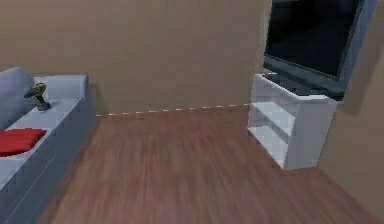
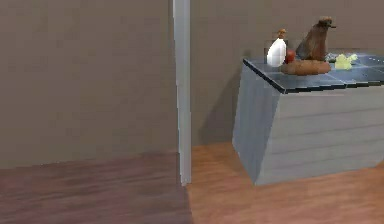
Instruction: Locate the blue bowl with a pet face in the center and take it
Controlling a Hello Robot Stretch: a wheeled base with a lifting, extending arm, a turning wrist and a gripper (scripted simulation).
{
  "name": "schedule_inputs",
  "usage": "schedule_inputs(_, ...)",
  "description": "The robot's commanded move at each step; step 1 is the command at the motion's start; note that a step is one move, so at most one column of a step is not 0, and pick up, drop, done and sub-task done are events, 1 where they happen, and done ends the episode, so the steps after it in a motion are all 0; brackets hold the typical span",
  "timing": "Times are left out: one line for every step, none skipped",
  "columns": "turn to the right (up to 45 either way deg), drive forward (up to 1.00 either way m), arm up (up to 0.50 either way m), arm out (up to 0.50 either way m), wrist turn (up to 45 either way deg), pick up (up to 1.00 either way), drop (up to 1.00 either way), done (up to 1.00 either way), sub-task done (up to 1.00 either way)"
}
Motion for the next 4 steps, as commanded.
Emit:
schedule_inputs(-45.0, 0.00, 0.00, 0.00, 0.0, 0.00, 0.00, 0.00, 0.00)
schedule_inputs(-6.0, 0.00, 0.00, 0.00, 0.0, 0.00, 0.00, 0.00, 0.00)
schedule_inputs(0.0, 0.15, 0.00, 0.00, 0.0, 0.00, 0.00, 0.00, 0.00)
schedule_inputs(-33.0, 0.00, 0.00, 0.00, 0.0, 0.00, 0.00, 0.00, 0.00)
